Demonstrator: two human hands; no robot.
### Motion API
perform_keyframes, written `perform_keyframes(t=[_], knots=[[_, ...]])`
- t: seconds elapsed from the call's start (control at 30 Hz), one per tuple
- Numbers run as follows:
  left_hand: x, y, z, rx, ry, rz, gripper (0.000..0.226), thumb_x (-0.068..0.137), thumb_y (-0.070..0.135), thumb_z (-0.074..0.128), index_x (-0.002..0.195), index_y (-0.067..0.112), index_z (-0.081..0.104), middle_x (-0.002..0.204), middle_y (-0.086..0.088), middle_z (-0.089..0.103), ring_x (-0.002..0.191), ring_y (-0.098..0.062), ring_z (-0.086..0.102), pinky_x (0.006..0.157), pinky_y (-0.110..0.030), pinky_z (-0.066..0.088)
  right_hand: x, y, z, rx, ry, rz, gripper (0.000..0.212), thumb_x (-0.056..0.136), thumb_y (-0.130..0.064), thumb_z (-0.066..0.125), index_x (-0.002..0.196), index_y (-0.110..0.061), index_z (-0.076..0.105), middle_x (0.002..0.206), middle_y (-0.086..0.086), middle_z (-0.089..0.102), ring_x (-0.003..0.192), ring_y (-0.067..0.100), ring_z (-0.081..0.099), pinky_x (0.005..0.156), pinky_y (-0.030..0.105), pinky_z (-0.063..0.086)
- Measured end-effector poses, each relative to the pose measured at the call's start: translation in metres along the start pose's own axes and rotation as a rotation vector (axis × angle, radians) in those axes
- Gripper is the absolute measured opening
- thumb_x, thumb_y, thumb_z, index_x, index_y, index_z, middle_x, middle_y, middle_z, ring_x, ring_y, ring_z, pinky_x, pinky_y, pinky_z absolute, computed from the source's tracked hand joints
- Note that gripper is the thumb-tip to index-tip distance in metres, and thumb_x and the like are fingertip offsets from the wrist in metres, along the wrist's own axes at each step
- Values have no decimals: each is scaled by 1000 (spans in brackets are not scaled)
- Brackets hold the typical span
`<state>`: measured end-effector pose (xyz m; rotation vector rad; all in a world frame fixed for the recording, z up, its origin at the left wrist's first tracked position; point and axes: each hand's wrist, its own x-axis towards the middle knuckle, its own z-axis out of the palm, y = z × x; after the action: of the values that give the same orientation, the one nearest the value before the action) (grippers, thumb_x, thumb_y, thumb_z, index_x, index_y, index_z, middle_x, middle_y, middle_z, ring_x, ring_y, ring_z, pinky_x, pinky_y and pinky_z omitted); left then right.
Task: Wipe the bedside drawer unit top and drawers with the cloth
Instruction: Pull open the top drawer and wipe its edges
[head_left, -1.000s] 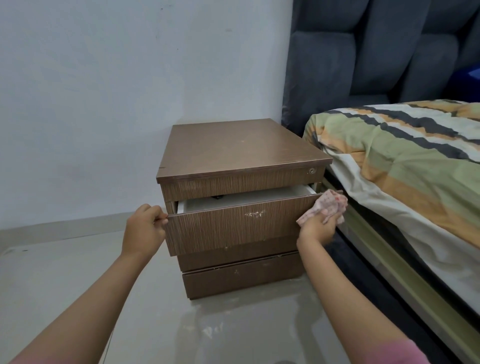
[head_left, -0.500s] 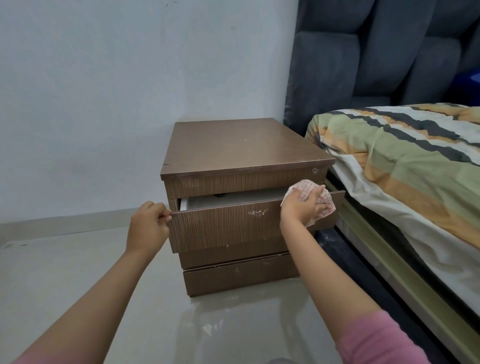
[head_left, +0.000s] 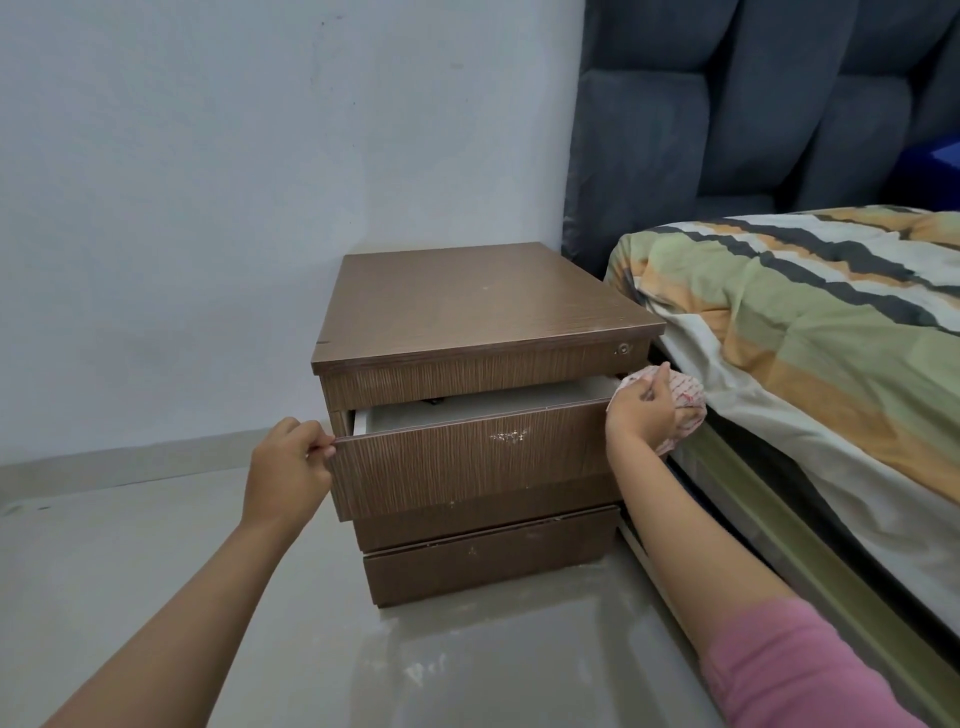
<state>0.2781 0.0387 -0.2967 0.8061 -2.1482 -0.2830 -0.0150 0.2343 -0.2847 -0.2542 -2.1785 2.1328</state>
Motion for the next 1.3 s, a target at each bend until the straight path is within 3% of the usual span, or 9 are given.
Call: perform_keyframes(t=[0.23,0.43,0.6,0.67,0.77,0.93,1.03,1.17,1.3], knots=[[0,0,0,-1,6,7,16,72,-11,65,65,3,58,65,-1,42,57,-19,40,52,-16,31,16,11,-3,-9,37,-51,42,97,-38,38,139,-37,40,158,14,7,145,32,9,116,49,14],[-1,-2,1,-24,10,4,15,73,-10,64,66,2,59,67,-4,47,60,-20,43,53,-17,31,19,11,-10,91,133,-33,44,100,-29,36,144,-29,35,145,14,41,128,32,45,99,40,39],[-2,-1,0,-42,12,1,16,73,-10,64,66,3,58,67,-4,46,59,-20,43,53,-16,31,-8,24,-16,113,113,-41,49,101,-26,36,148,-28,22,147,13,40,127,31,47,99,36,39],[-2,-1,0,-42,7,10,15,73,-10,64,66,2,59,67,-4,46,59,-19,42,53,-16,31,-29,33,-9,85,-5,-66,53,100,-30,35,149,-31,14,151,11,33,130,32,43,102,38,37],[-1,-3,-1,-24,-14,28,14,74,-9,64,67,2,59,67,-4,47,59,-20,43,52,-16,32,-49,46,6,-1,-163,-141,61,100,-34,35,150,-31,1,157,13,12,141,34,23,110,42,28],[0,-3,-1,-20,-23,25,12,75,-7,63,68,3,60,69,-4,47,61,-20,44,51,-19,31,-50,58,11,-76,-163,-96,63,100,-37,31,149,-30,-8,156,20,-12,145,35,-5,116,50,17],[0,-3,0,-23,-25,17,11,76,-6,63,70,3,61,70,-5,49,62,-20,46,53,-18,33,-48,68,2,-80,-168,-6,63,100,-38,31,149,-29,-7,157,19,-5,143,37,12,111,46,26],[-1,-2,-1,-29,-19,19,11,76,-7,63,69,2,61,70,-5,48,62,-21,45,53,-18,33,-55,75,-7,-44,-146,106,63,100,-37,35,150,-27,-4,148,20,33,126,39,44,99,42,39],[-2,-1,-2,-31,-12,29,11,74,-8,63,68,1,60,69,-5,47,61,-21,45,52,-17,32,-83,64,-1,60,-173,-23,63,99,-38,39,149,-33,1,147,15,38,121,34,50,89,33,42]])
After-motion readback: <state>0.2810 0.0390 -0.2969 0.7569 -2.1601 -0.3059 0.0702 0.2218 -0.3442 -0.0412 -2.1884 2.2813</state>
